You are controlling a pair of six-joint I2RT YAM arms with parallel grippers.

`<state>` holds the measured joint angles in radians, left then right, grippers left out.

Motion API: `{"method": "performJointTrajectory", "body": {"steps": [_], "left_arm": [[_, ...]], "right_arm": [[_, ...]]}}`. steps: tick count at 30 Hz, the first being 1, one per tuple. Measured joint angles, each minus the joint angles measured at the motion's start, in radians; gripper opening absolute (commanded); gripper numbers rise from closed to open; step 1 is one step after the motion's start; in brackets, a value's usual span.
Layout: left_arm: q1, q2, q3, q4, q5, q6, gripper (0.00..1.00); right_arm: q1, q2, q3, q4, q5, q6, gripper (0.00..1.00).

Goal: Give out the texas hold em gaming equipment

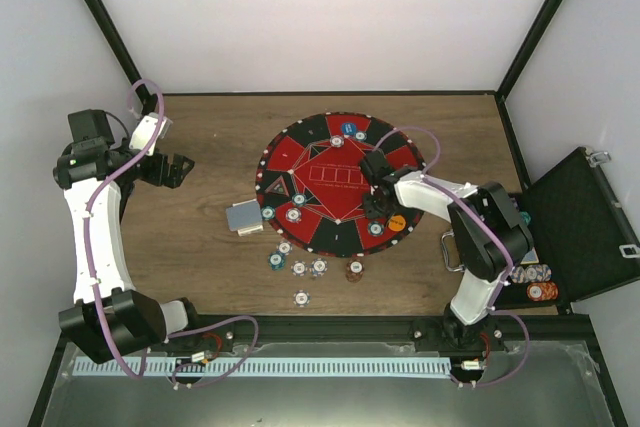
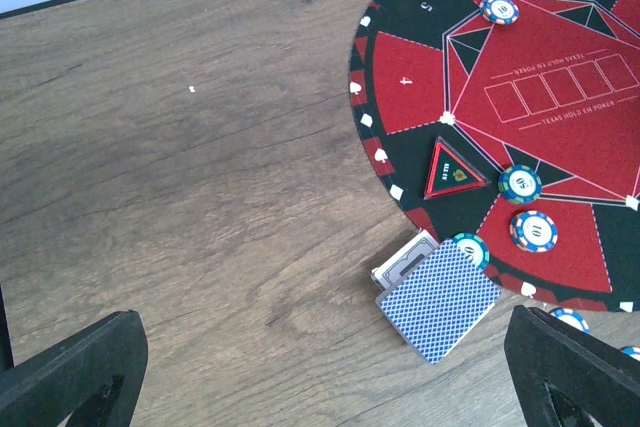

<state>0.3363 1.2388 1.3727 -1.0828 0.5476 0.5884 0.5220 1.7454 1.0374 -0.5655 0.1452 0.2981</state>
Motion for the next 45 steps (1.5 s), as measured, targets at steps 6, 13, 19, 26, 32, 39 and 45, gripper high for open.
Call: {"method": "performJointTrajectory", "body": {"steps": [6,13,19,26,32,39,45], "left_arm": [[0.0,0.0,0.0,0.0,0.0,0.008,1.0],[0.0,0.0,0.0,0.0,0.003,0.016,1.0],[0.0,0.0,0.0,0.0,0.003,0.018,1.0],[0.0,0.0,0.0,0.0,0.008,0.017,1.0],[0.0,0.0,0.0,0.001,0.014,0.014,1.0],[0.0,0.0,0.0,0.004,0.021,0.01,1.0],[0.0,0.0,0.0,0.004,0.022,0.009,1.0]], "right_arm": [[-0.01,0.0,-0.014,0.016,0.009,0.01,0.21],[-0.019,0.001,-0.014,0.019,0.017,0.012,0.61],[-0.021,-0.007,0.015,-0.031,0.045,0.016,0.74],[0.047,-0.137,0.102,-0.126,0.077,0.04,0.81],[0.279,-0.265,0.106,-0.205,0.068,0.112,0.89],[0.412,-0.311,0.009,-0.288,0.04,0.209,0.89],[0.463,-0.345,-0.056,-0.321,0.007,0.272,0.87]]}}
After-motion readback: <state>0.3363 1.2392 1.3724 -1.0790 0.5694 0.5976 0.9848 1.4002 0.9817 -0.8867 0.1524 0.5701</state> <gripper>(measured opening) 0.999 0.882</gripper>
